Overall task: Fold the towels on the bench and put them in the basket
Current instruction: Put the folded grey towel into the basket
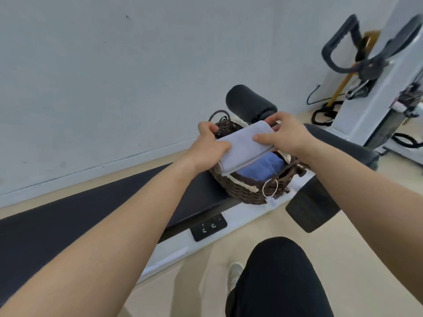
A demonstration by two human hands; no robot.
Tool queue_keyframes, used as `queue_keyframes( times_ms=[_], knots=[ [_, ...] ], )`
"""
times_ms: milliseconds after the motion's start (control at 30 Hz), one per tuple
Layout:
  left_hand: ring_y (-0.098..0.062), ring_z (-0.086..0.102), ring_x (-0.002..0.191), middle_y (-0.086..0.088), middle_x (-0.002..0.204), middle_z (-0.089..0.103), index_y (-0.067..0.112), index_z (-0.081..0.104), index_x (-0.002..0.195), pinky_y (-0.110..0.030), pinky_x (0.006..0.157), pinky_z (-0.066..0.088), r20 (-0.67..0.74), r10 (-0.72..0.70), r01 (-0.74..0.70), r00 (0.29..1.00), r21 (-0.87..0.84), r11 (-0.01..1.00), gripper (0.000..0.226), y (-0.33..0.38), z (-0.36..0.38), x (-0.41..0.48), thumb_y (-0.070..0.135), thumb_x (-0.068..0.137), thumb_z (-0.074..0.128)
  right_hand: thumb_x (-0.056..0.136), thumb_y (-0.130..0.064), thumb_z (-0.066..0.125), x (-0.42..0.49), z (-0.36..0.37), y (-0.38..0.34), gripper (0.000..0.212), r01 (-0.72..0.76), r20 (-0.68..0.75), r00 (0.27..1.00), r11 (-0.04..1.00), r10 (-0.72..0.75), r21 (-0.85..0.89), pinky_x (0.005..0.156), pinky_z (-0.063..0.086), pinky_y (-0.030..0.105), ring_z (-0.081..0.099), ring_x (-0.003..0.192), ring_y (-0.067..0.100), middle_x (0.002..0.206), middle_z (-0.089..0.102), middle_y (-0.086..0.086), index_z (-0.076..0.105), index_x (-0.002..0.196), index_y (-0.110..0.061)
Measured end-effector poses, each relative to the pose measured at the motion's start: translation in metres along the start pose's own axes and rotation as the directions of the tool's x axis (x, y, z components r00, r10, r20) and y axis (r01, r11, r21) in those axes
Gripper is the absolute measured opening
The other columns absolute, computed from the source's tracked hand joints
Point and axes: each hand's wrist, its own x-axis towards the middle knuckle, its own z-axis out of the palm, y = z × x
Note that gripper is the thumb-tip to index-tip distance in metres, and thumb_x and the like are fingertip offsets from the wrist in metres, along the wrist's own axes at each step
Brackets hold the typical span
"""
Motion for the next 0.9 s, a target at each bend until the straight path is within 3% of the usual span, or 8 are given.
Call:
queue_keyframes(
  times_ms=[133, 233, 333, 433, 567, 667, 733, 900],
  knots=[
    [-0.022, 0.055, 0.102, -0.006, 0.125, 0.053, 0.023, 0.047, 0.124, -0.031, 0.082, 0.043, 0.08, 0.072, -0.091, 0.994, 0.257, 0.962, 0.039, 0.01, 0.036, 0.036, 0.018, 0.088, 0.061, 0.081, -0.028, 0.079, 0.036, -0.007, 0.018, 0.048, -0.035, 0.019, 0.999, 0.912, 0.047, -0.408, 0.084, 0.054, 0.048, 0.065, 0.096, 0.035, 0.105, 0.068, 0.021, 0.063, 0.114, 0.002],
    [-0.027, 0.057, 0.1, -0.006, 0.123, 0.053, 0.022, 0.053, 0.127, -0.037, 0.081, 0.048, 0.109, 0.111, -0.151, 0.988, 0.499, 0.853, 0.036, 0.008, 0.057, 0.05, 0.02, 0.091, 0.058, 0.081, -0.03, 0.076, 0.054, 0.003, 0.023, 0.033, 0.004, 0.061, 0.997, 0.792, 0.043, -0.61, 0.059, 0.046, 0.034, 0.057, 0.072, 0.022, 0.083, 0.061, 0.008, 0.06, 0.097, -0.005],
    [-0.03, 0.059, 0.1, -0.007, 0.117, 0.058, 0.02, 0.056, 0.125, -0.039, 0.075, 0.05, 0.107, 0.125, -0.164, 0.986, 0.714, 0.681, 0.032, 0.005, 0.067, 0.056, 0.016, 0.093, 0.053, 0.079, -0.024, 0.075, 0.066, 0.014, 0.029, 0.035, 0.027, 0.094, 0.994, 0.751, 0.047, -0.66, 0.047, 0.027, 0.028, 0.04, 0.057, 0.014, 0.067, 0.046, 0.001, 0.043, 0.071, -0.014],
    [-0.027, 0.055, 0.089, -0.005, 0.108, 0.063, 0.021, 0.062, 0.109, -0.034, 0.067, 0.038, 0.103, 0.187, -0.188, 0.977, 0.831, 0.524, 0.02, -0.002, 0.073, 0.058, 0.019, 0.089, 0.056, 0.079, -0.023, 0.075, 0.075, 0.024, 0.036, 0.04, 0.085, 0.135, 0.991, 0.716, 0.013, -0.692, 0.048, 0.029, 0.028, 0.042, 0.06, 0.018, 0.067, 0.044, 0.002, 0.037, 0.068, -0.016],
    [-0.029, 0.045, 0.115, -0.006, 0.123, 0.051, 0.023, 0.055, 0.118, -0.039, 0.086, 0.037, 0.09, 0.339, -0.232, 0.937, 0.883, 0.408, 0.035, -0.016, 0.071, 0.066, 0.035, 0.087, 0.063, 0.083, -0.02, 0.072, 0.083, 0.033, 0.039, 0.036, 0.167, 0.168, 0.984, 0.624, -0.057, -0.764, 0.054, 0.038, 0.03, 0.049, 0.065, 0.02, 0.07, 0.05, 0.003, 0.039, 0.07, -0.015],
    [-0.026, 0.04, 0.131, -0.003, 0.139, 0.046, 0.022, 0.048, 0.131, -0.045, 0.109, 0.032, 0.111, 0.289, -0.246, 0.951, 0.838, 0.488, 0.058, -0.028, 0.064, 0.076, 0.056, 0.086, 0.061, 0.085, -0.019, 0.071, 0.087, 0.03, 0.045, 0.024, 0.173, 0.18, 0.982, 0.606, -0.05, -0.776, 0.065, 0.046, 0.034, 0.056, 0.081, 0.024, 0.097, 0.061, 0.01, 0.049, 0.09, -0.011],
    [-0.023, 0.045, 0.131, 0.0, 0.136, 0.051, 0.024, 0.05, 0.13, -0.05, 0.115, 0.024, 0.159, 0.219, -0.253, 0.963, 0.817, 0.518, 0.055, -0.034, 0.061, 0.081, 0.061, 0.09, 0.052, 0.085, -0.024, 0.071, 0.087, 0.026, 0.051, 0.044, 0.216, 0.219, 0.974, 0.559, -0.062, -0.801, 0.078, 0.051, 0.04, 0.055, 0.101, 0.028, 0.121, 0.055, 0.009, 0.05, 0.122, -0.015],
    [-0.02, 0.057, 0.113, 0.005, 0.116, 0.061, 0.027, 0.057, 0.118, -0.05, 0.117, 0.02, 0.239, 0.149, -0.281, 0.96, 0.839, 0.466, 0.045, -0.028, 0.062, 0.089, 0.062, 0.095, 0.04, 0.091, -0.039, 0.065, 0.099, 0.021, 0.056, 0.069, 0.529, 0.504, 0.848, 0.219, -0.162, -0.82, 0.101, 0.038, 0.041, 0.033, 0.132, 0.023, 0.15, 0.042, -0.013, 0.028, 0.149, -0.043]
  ],
)
